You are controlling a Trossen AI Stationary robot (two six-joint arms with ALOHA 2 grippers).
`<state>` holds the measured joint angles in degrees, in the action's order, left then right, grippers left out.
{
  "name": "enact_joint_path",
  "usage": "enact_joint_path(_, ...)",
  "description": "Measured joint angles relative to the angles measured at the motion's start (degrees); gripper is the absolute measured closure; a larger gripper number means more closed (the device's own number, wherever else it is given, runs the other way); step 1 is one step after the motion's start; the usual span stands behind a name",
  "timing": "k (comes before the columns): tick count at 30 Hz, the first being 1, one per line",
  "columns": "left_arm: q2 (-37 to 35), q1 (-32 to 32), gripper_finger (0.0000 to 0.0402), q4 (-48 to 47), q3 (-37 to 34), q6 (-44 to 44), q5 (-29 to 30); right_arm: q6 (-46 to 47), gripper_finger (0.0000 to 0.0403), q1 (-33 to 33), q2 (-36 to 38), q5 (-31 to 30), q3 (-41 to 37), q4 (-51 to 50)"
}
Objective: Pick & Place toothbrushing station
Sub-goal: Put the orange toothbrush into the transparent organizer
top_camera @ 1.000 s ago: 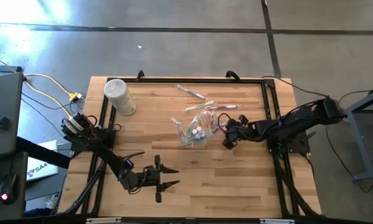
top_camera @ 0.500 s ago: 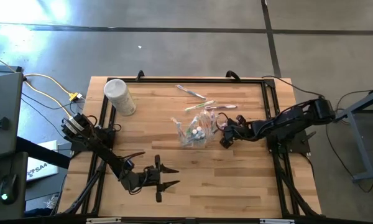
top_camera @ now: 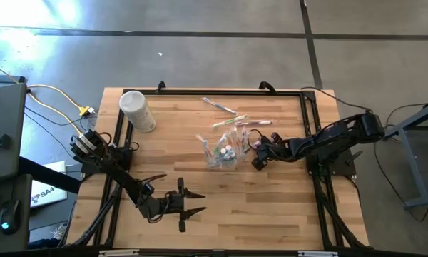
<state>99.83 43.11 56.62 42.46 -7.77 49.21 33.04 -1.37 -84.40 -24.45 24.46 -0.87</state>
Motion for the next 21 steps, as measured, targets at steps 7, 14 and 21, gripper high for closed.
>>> enact_joint_path(7,0.0,0.0,0.0226,-0.2,0.0,1.5,0.0,-0.3,0.0386,-0.7,6.0,-2.8,-0.3,-2.7)
enact_joint_path(14,0.0,0.0,0.0226,-0.2,0.0,1.5,0.0,-1.7,0.0386,-2.0,12.2,-3.7,-0.2,-2.4)
enact_joint_path(21,0.0,0.0,0.0226,-0.2,0.0,1.5,0.6,-1.6,0.0386,-2.0,15.6,-1.7,-0.2,-4.6)
